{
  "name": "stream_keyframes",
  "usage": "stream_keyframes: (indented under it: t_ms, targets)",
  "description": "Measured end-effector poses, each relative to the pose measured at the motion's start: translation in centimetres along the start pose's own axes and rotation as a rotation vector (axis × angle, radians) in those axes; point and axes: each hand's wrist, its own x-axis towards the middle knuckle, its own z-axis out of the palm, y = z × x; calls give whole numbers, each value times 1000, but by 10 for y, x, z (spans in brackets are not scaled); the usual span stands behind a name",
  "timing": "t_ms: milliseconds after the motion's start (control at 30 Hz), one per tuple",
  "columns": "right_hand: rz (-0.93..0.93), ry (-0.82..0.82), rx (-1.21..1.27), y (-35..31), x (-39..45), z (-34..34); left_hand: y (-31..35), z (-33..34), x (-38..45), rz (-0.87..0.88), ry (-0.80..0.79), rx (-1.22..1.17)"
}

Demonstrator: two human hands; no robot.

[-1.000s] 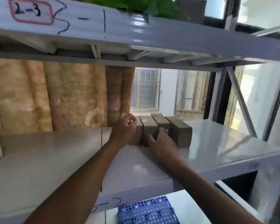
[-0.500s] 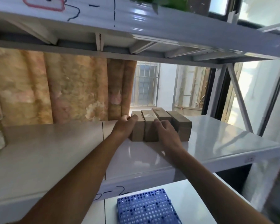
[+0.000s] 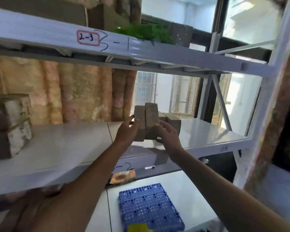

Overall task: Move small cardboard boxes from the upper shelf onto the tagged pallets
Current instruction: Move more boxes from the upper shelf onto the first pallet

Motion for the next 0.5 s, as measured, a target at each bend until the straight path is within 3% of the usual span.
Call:
stream_keyframes:
  t_ms: [267,500]
  targets:
    - [-71,2,137,-59,-135,12,49,-59,-121,107,48,-120]
    - [2,-46,173,-51,-280,59,14,-127,-278,16,107,-179]
